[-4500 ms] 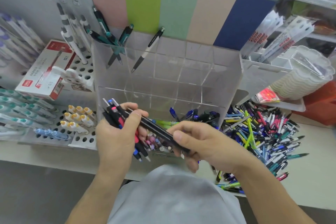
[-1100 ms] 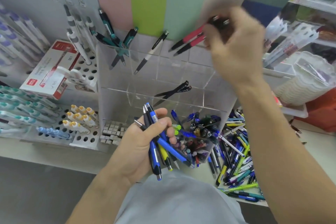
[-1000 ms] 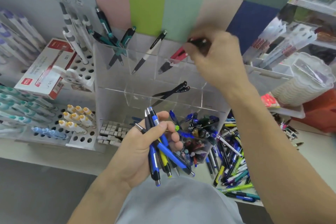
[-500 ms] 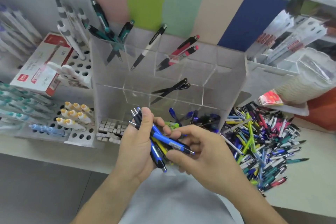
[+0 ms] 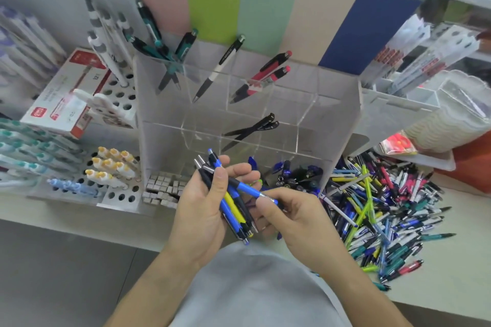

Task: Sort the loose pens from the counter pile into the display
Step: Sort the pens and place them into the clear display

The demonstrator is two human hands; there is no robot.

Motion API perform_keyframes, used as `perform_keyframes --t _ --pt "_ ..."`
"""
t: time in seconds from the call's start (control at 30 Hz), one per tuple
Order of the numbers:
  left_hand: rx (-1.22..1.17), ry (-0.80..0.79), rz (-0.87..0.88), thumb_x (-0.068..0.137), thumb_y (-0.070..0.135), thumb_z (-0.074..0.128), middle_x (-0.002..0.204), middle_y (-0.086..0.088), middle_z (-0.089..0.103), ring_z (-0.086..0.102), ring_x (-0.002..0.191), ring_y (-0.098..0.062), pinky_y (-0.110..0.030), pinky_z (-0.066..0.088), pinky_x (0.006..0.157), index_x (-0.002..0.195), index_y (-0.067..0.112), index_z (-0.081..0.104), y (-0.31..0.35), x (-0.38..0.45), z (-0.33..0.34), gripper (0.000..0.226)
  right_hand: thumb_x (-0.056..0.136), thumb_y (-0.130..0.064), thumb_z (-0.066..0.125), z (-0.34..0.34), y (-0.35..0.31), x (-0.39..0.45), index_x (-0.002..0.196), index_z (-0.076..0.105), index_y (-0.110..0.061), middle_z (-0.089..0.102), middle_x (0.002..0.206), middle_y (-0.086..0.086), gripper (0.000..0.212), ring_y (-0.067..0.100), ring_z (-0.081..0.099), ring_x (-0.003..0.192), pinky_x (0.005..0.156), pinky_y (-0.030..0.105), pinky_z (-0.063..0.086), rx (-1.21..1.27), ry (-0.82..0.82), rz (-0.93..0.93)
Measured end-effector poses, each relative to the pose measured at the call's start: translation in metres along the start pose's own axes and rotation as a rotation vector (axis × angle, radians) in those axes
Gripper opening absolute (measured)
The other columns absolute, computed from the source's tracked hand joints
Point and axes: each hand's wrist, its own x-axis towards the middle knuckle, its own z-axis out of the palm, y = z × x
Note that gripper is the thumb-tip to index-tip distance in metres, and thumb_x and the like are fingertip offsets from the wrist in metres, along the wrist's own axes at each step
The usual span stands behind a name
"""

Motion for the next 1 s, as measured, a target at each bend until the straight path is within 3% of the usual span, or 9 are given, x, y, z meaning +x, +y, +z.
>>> perform_keyframes --t 0.13,0.23,0.3,0.43,0.6,0.7,0.77,0.9,1.0 --pt "-0.094 0.006 -0.012 0.094 0.024 0.046 0.087 -0.01 0.066 0.069 0.079 -0.026 -0.037 0.061 0.072 0.118 0.006 0.051 -0.002 0.002 -0.003 0.03 0.094 -0.042 0.062 0.005 0.009 0.0 0.092 0.075 -0.029 0.07 0.078 -0.001 0.019 0.007 0.063 0.072 0.077 0.046 0.056 -0.191 -0.056 -0.063" --pt "-0.111 0.048 -0.014 0.098 0.024 0.042 0.08 -0.004 0.059 0.059 0.072 -0.018 -0.031 0.058 0.071 0.118 0.007 0.054 -0.002 0.003 -0.003 0.029 0.093 -0.042 0.064 0.014 0.013 -0.004 0.101 0.076 -0.037 0.062 0.087 -0.012 0.016 0.005 0.06 0.082 0.07 0.017 0.046 -0.452 0.137 -0.266" --pt "-0.112 0.086 -0.003 0.1 0.025 0.04 0.08 -0.002 0.056 0.054 0.073 -0.015 -0.03 0.052 0.075 0.116 0.009 0.057 -0.003 0.004 -0.003 0.028 0.091 -0.045 0.062 0.02 0.009 -0.006 0.105 0.077 -0.036 0.055 0.079 -0.014 0.022 0.01 0.057 0.077 0.064 0.013 0.041 -0.49 0.202 -0.344" --pt "-0.109 0.119 0.013 0.089 0.031 0.048 0.078 0.001 0.054 0.049 0.075 -0.014 -0.029 0.044 0.08 0.101 0.013 0.056 -0.002 0.004 0.002 0.023 0.085 -0.052 0.065 0.02 0.006 -0.002 0.101 0.074 -0.033 0.066 0.076 -0.01 0.027 0.015 0.061 0.068 0.062 0.029 0.052 -0.353 0.06 -0.27" --pt "0.0 0.089 0.029 0.093 0.033 0.046 0.075 0.006 0.057 0.053 0.067 -0.008 -0.022 0.052 0.065 0.096 0.014 0.049 -0.003 0.004 -0.002 0.02 0.086 -0.04 0.074 0.021 0.001 -0.007 0.101 0.074 -0.03 0.069 0.073 -0.002 0.018 0.023 0.068 0.06 0.056 0.043 0.058 -0.279 0.005 -0.183" --pt "-0.001 0.039 0.015 0.084 0.039 0.049 0.075 0.002 0.056 0.057 0.063 -0.01 -0.023 0.054 0.059 0.096 0.014 0.05 -0.001 0.002 0.0 0.029 0.093 -0.011 0.072 0.015 -0.008 -0.007 0.103 0.072 -0.012 0.066 0.076 0.007 0.011 0.025 0.07 0.057 0.047 0.035 0.057 0.09 -0.099 0.029" --pt "-0.029 -0.009 -0.013 0.086 0.043 0.049 0.079 -0.006 0.049 0.056 0.066 -0.015 -0.027 0.054 0.061 0.095 0.015 0.053 0.001 0.002 -0.002 0.03 0.092 -0.002 0.068 -0.002 -0.015 -0.006 0.105 0.07 0.001 0.064 0.071 0.014 0.014 0.023 0.066 0.053 0.05 0.03 0.056 0.242 -0.132 0.105" --pt "-0.053 -0.037 -0.05 0.091 0.033 0.056 0.076 -0.002 0.045 0.041 0.058 -0.013 -0.023 0.042 0.053 0.104 0.009 0.058 0.006 0.005 -0.014 0.027 0.08 -0.003 0.071 -0.05 -0.026 -0.002 0.103 0.075 -0.003 0.066 0.07 0.015 0.023 0.022 0.063 0.06 0.063 0.025 0.057 0.242 -0.052 0.081" --pt "0.077 -0.122 -0.098 0.089 0.014 0.051 0.078 -0.005 0.048 0.046 0.061 -0.014 -0.025 0.042 0.054 0.119 0.002 0.058 0.015 0.006 -0.021 0.032 0.072 -0.017 0.079 -0.08 -0.036 0.001 0.099 0.079 -0.008 0.067 0.072 0.017 0.028 0.023 0.065 0.063 0.065 0.025 0.058 0.175 -0.072 0.06"
